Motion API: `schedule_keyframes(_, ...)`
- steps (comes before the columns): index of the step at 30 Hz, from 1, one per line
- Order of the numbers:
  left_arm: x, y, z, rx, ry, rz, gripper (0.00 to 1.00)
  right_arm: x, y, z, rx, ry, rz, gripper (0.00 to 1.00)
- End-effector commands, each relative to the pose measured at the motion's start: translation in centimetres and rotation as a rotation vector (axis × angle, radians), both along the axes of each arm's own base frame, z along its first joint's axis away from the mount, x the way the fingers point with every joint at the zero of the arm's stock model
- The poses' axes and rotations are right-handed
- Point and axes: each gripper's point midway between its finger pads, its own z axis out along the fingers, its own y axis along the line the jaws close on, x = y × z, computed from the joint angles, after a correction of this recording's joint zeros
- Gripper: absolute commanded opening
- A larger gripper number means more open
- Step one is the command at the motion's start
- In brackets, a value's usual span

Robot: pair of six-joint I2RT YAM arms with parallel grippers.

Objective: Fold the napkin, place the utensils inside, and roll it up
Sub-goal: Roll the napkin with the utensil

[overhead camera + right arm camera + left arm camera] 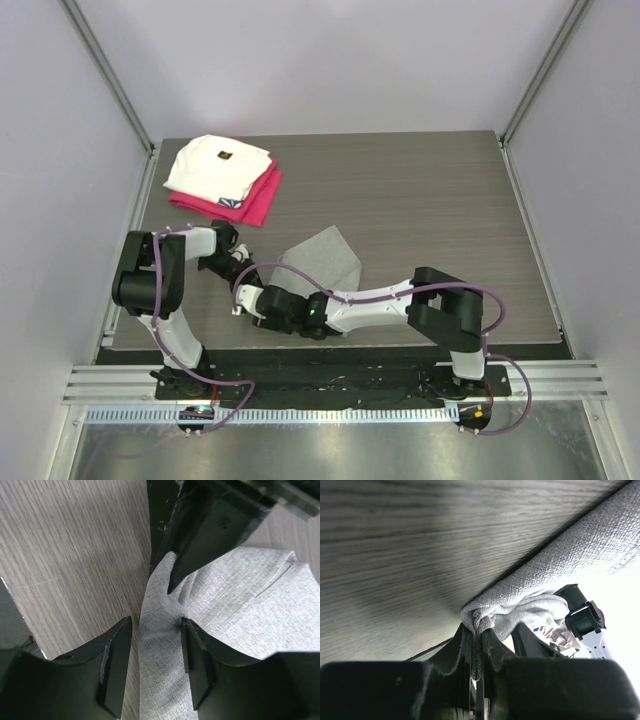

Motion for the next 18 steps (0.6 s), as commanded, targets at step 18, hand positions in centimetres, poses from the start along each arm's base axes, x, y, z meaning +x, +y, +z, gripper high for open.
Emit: schedule_keyframes(18,0.8,1.0,1.1,-0.021,-0.002,-0.005,0.0,-0.2,-5.1,-3.9,-0.137,-0.007,-0.063,0.47)
